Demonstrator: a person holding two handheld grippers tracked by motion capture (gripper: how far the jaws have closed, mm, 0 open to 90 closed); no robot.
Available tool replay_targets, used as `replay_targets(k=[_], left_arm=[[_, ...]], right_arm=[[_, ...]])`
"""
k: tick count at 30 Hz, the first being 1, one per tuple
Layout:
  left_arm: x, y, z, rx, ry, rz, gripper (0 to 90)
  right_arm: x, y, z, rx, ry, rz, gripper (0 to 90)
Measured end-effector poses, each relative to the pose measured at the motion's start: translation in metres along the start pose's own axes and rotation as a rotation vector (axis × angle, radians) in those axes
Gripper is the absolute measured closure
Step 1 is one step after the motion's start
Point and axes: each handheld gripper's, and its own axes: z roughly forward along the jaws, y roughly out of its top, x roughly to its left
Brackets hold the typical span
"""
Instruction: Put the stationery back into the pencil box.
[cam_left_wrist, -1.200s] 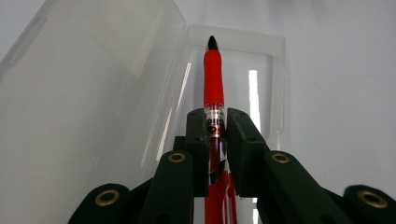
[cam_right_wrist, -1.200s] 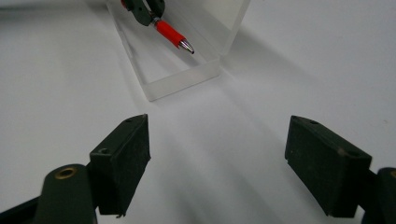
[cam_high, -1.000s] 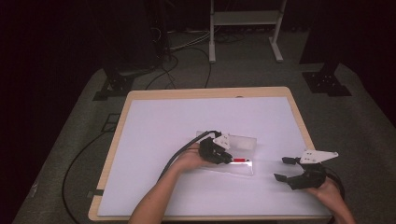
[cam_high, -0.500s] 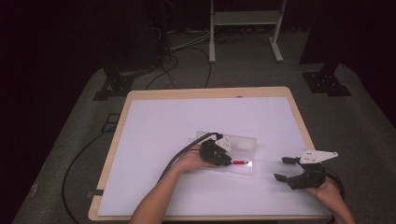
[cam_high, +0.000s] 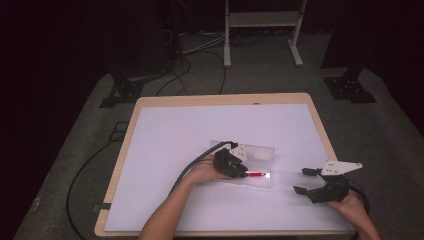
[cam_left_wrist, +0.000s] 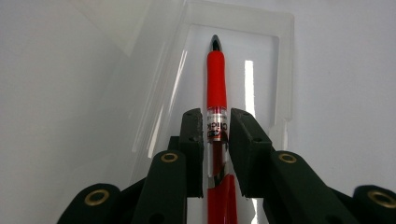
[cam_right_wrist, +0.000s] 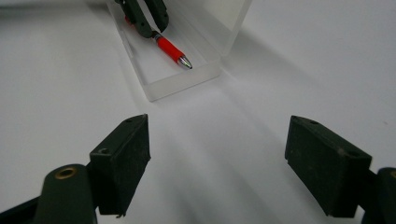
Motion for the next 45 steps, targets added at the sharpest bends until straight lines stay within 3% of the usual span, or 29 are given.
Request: replay_targets(k=[10,30,45], left_arm=[[0.001,-0.002,-0.013,-0.059,0.011,-0.028,70.6],[-0.001,-0.010,-0.032,-0.120,0.038,-0.046,64.6],[-0.009,-0.029,-0.050,-0.178,0.052,-0.094,59.0]], right_arm=[[0.000,-0.001,0.001,0.002,0.002,0.003,21.5],[0.000,-0.002,0.003,0.011,0.000,0.010,21.2],[-0.001,-0.002,0.004,0.017,-0.007,0.016,21.1]])
